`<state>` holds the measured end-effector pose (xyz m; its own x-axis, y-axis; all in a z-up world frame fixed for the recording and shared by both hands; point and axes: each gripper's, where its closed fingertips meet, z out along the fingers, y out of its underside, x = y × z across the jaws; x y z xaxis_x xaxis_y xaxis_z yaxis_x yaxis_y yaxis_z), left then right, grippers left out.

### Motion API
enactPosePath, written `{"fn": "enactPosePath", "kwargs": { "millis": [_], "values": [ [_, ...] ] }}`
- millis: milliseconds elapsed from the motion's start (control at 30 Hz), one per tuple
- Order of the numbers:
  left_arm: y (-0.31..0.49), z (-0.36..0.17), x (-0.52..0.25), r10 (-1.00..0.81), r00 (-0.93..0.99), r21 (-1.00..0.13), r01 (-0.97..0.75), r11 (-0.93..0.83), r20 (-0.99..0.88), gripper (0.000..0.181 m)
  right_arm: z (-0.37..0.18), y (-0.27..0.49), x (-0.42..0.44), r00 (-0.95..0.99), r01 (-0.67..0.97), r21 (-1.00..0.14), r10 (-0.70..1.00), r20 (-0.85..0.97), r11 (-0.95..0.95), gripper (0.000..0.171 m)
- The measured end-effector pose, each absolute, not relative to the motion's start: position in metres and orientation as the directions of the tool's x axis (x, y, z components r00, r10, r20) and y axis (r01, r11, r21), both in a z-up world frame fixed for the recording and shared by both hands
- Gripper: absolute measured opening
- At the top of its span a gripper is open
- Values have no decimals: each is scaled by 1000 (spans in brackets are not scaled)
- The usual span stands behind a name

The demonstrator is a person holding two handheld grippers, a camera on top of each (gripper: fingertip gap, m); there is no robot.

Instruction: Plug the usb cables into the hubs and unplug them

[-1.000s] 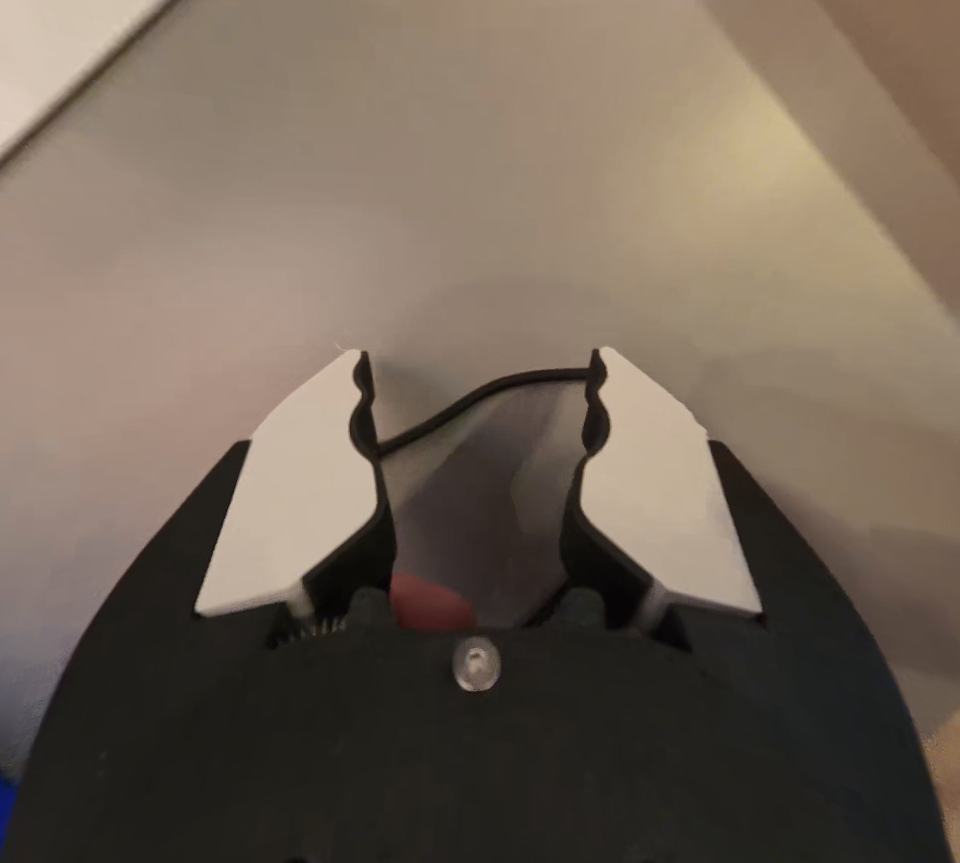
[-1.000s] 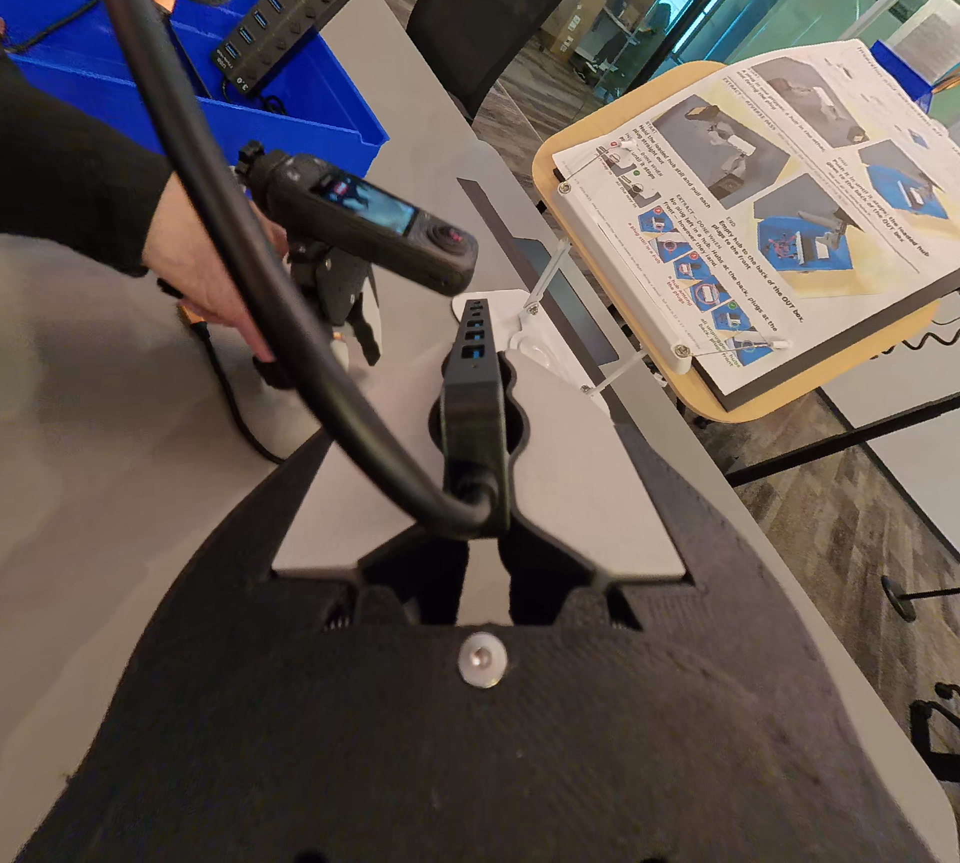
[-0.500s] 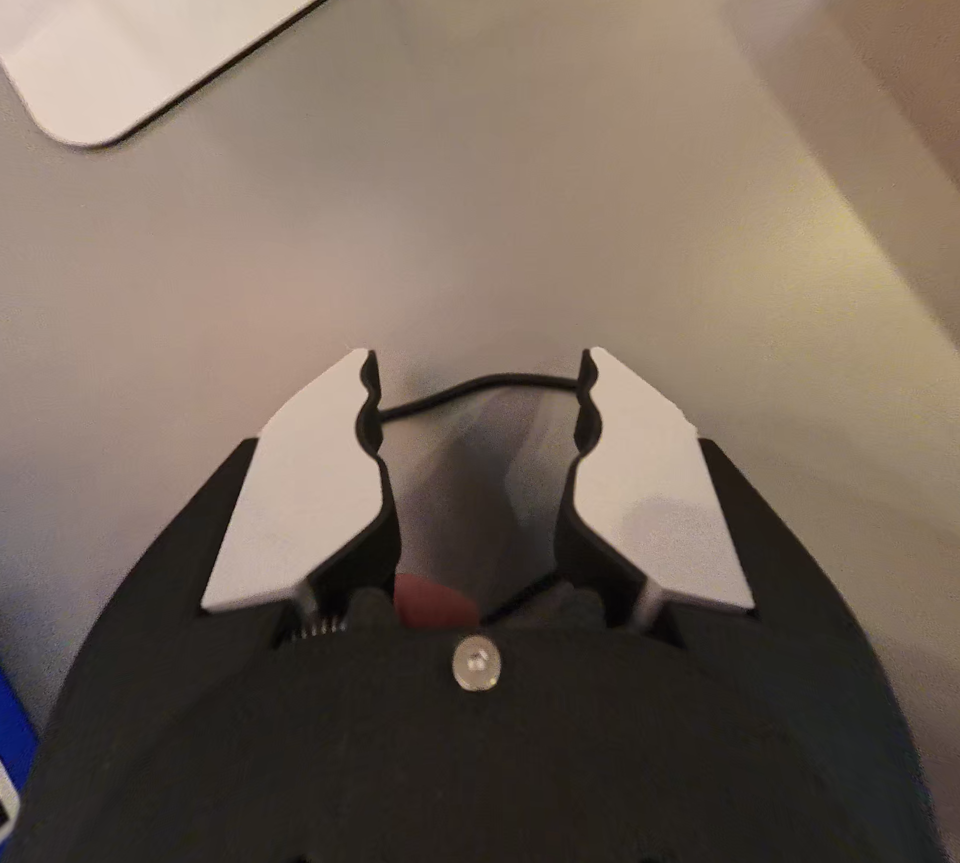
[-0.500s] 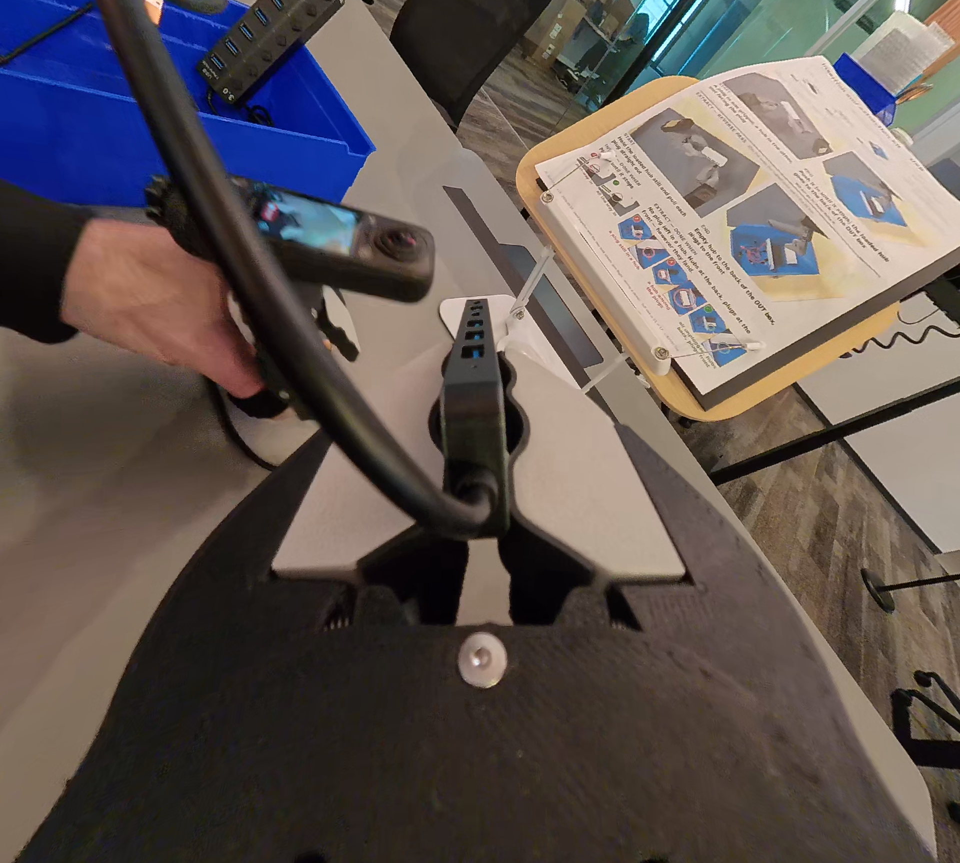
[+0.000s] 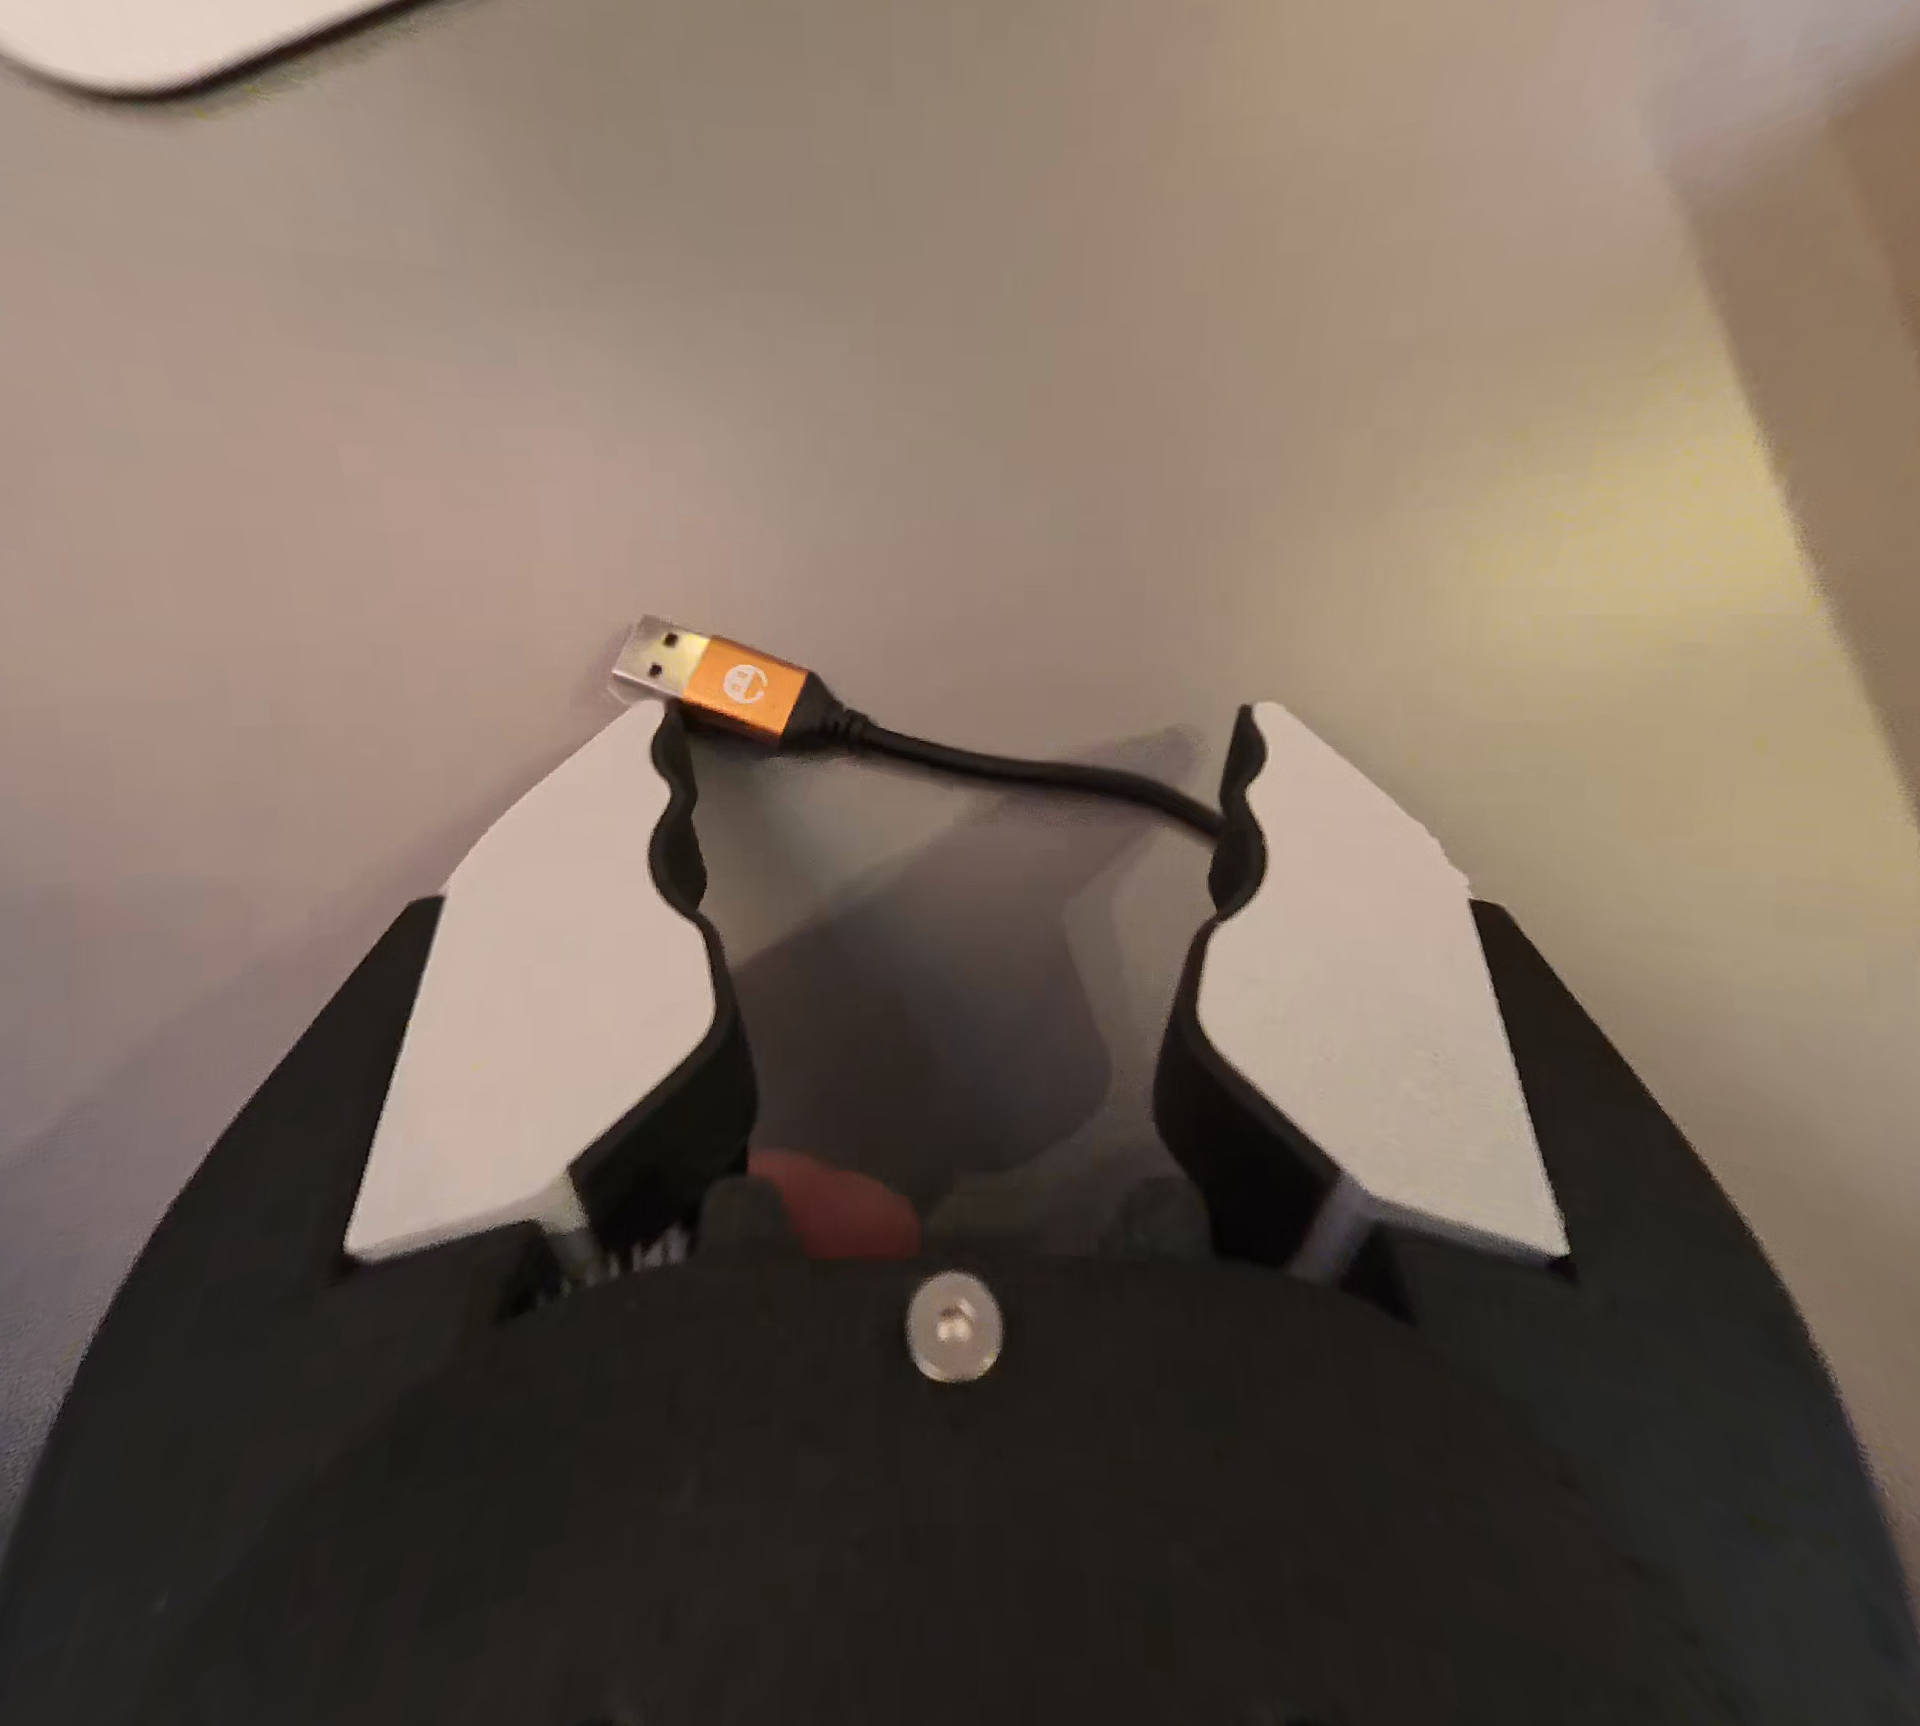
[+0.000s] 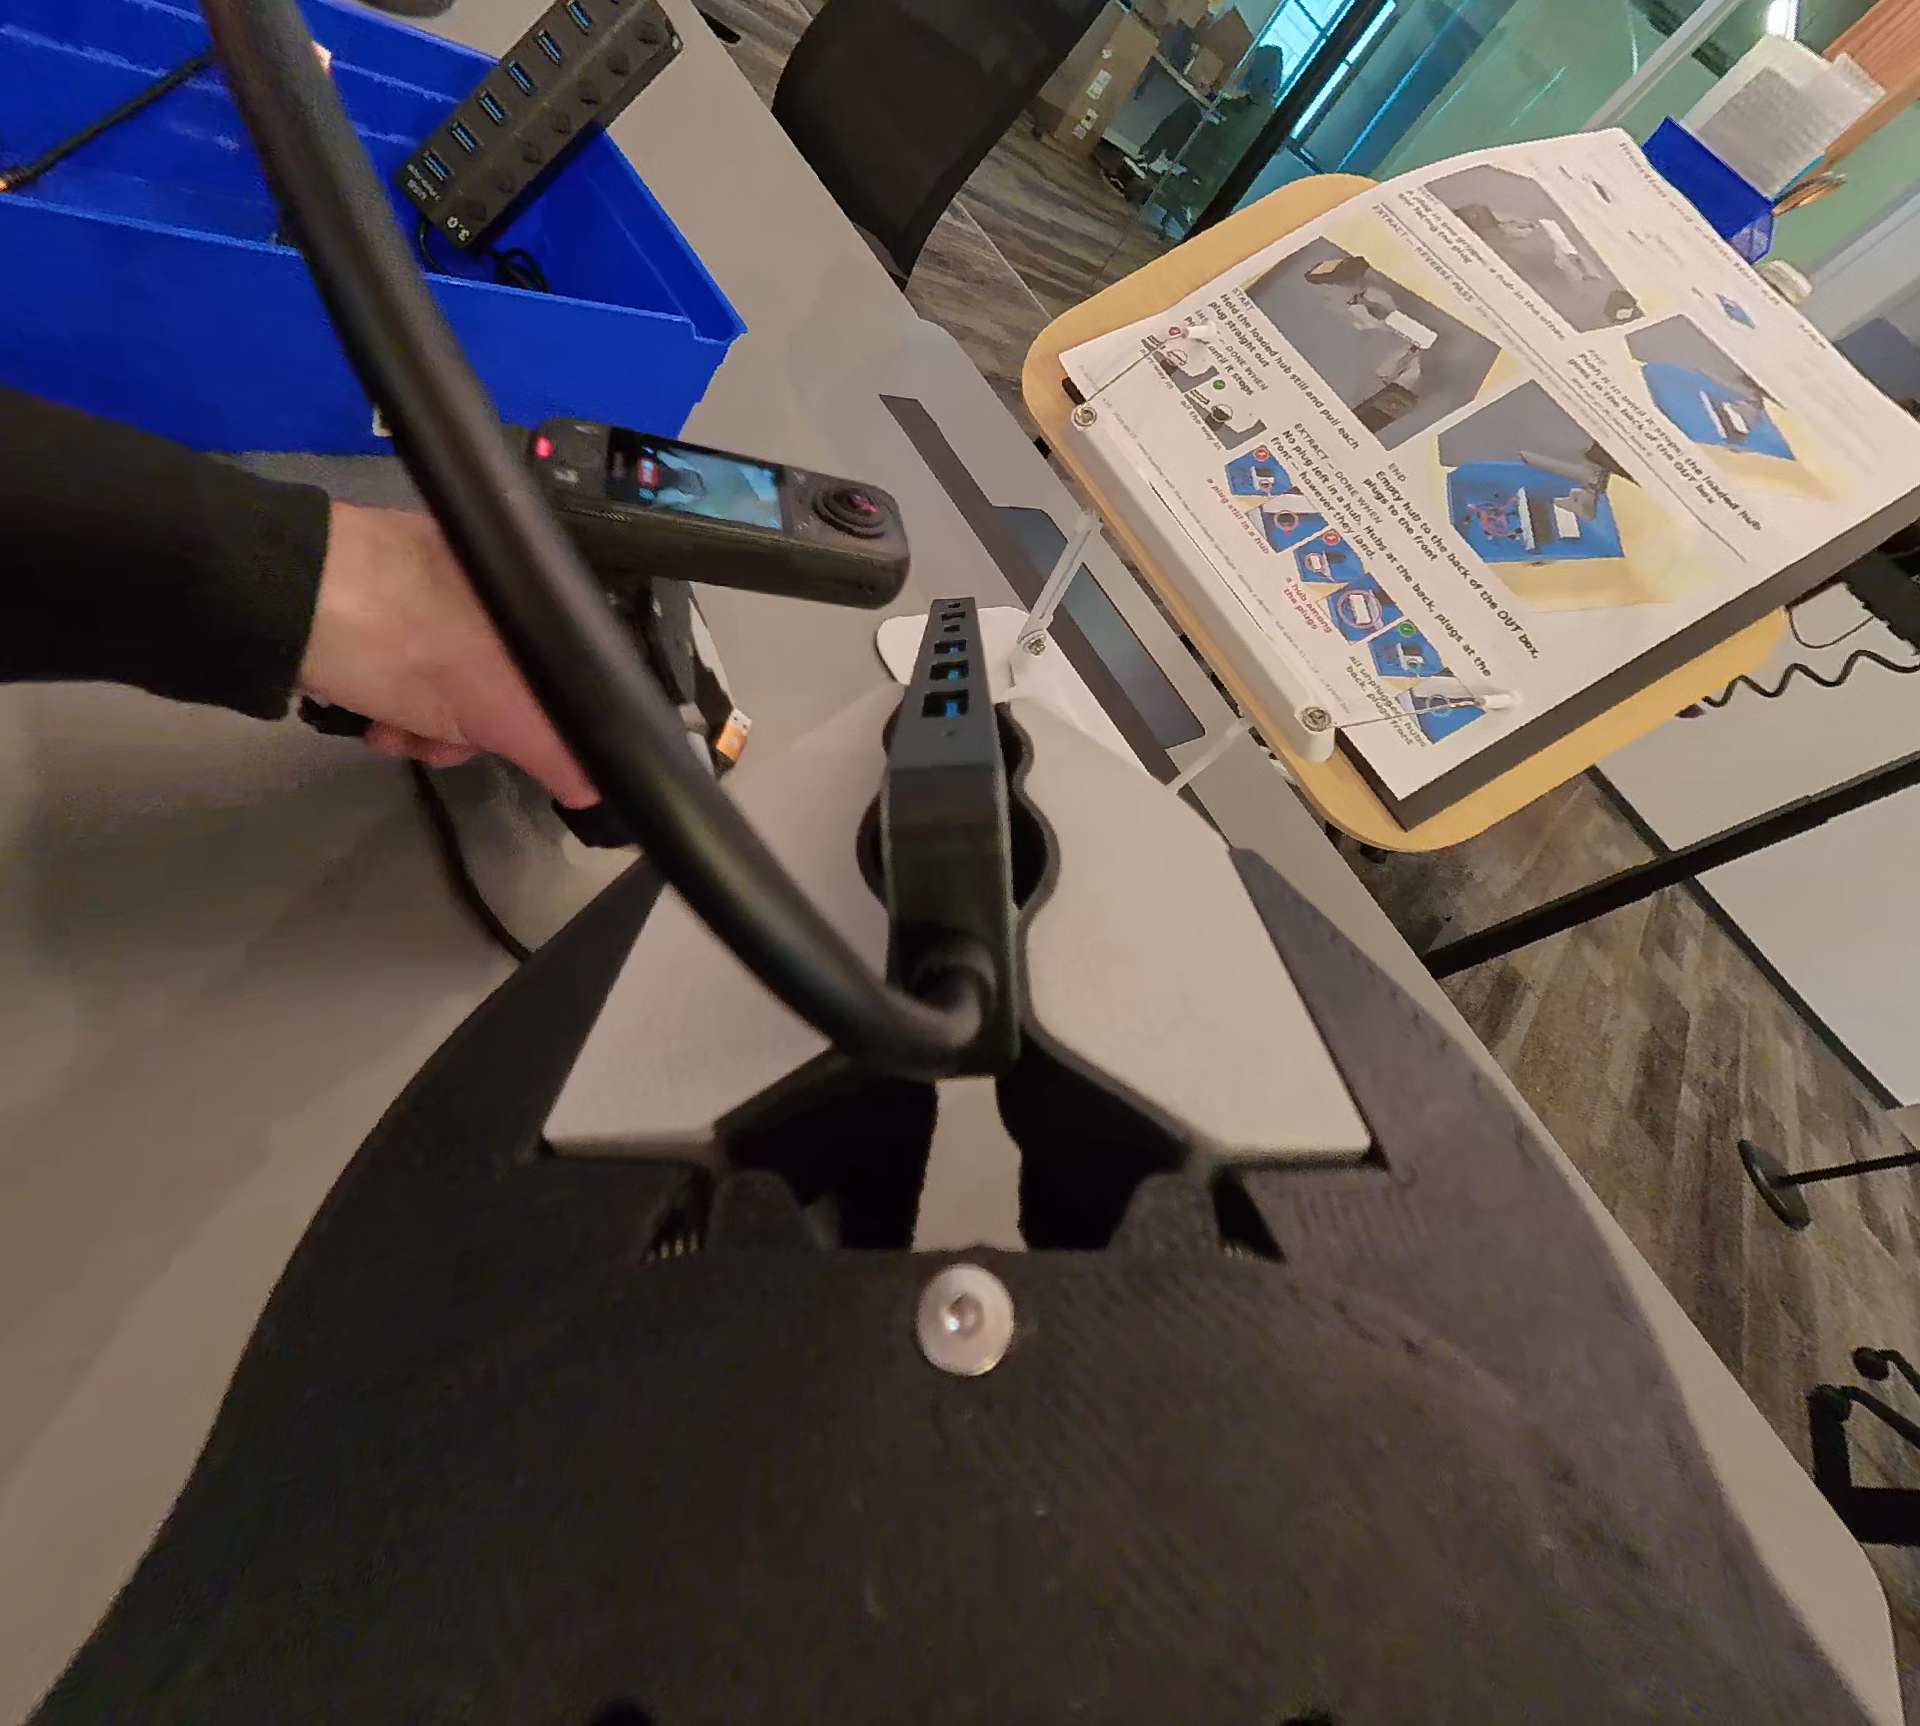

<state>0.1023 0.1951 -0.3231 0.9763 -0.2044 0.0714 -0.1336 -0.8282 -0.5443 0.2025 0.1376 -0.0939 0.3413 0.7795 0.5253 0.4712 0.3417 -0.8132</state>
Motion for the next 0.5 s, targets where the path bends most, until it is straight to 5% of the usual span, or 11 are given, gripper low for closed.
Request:
{"fn": "enactPosePath", "kwargs": {
  "millis": [133,267,500],
  "values": [
    [213,-325,122,-288,958,-542,-238,-806,8,81,-93,141,206,357,469,-819,777,518,331,12],
    [216,-322,151,-414,910,-564,-340,-752,2,24,-93,143,209,367,467,-823,776,513,323,12],
    [188,-321,175,-690,723,-544,-596,-590,-43,16,-93,146,214,379,461,-831,778,502,311,12]
  ]
}}
